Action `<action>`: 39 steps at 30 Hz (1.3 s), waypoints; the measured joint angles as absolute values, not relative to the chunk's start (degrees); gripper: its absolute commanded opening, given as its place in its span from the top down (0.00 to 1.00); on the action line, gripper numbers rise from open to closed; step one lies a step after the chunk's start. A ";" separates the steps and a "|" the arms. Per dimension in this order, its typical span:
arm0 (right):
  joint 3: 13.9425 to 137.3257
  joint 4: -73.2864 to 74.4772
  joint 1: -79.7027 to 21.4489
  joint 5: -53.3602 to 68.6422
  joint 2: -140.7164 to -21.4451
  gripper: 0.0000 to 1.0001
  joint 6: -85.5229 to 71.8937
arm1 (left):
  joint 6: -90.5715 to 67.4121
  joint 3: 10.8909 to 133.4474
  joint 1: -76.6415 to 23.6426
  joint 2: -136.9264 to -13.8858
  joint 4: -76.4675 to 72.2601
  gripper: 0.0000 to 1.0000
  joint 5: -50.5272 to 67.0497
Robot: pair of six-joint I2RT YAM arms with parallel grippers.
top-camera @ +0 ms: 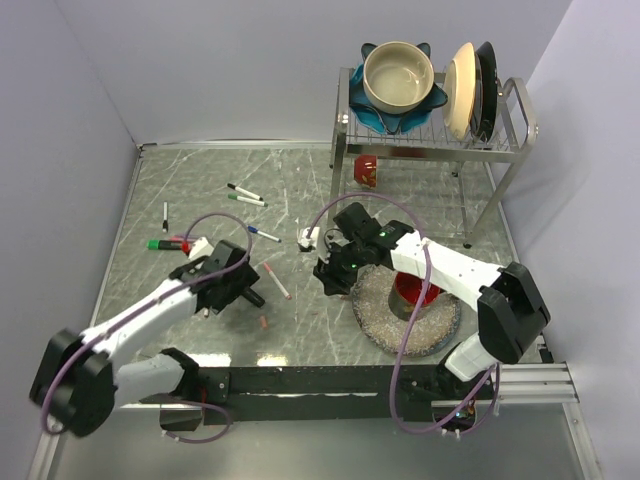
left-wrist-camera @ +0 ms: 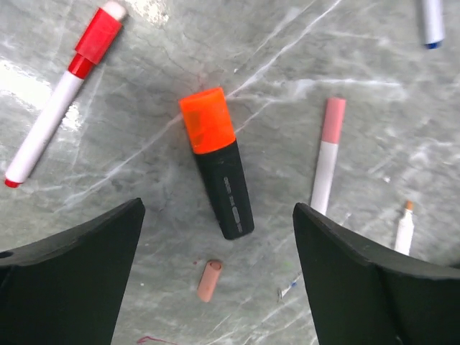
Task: Open the pen caps
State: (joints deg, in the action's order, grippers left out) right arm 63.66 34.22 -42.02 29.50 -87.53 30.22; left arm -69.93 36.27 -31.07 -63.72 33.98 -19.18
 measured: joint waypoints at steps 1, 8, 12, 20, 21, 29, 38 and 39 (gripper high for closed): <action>63.66 34.26 -42.02 29.54 -87.42 0.44 30.33 | -70.11 37.08 -31.05 -65.45 34.28 0.14 -19.00; 63.66 34.35 -42.00 29.71 -86.67 0.43 30.79 | -70.83 38.39 -31.03 -71.26 34.61 0.21 -17.98; 63.66 34.39 -42.00 29.74 -86.67 0.43 30.96 | -71.37 39.68 -31.03 -75.55 34.79 0.30 -17.61; 63.66 34.44 -41.95 29.87 -86.67 0.43 31.00 | -71.02 45.89 -30.83 -85.54 39.00 0.61 -17.72; 63.66 34.46 -41.95 29.87 -86.67 0.43 31.00 | -70.98 46.61 -30.96 -86.35 40.10 0.67 -18.11; 63.66 34.85 -41.85 30.30 -86.67 0.42 31.18 | -71.35 49.01 -33.04 -88.84 42.72 0.91 -21.30; 63.55 35.24 -41.85 35.99 -86.52 0.39 31.38 | -66.26 36.53 -33.08 -65.36 25.63 0.99 -17.02; 63.31 35.16 -41.85 37.06 -86.19 0.38 31.33 | -65.34 34.24 -33.08 -61.12 22.24 0.99 -15.79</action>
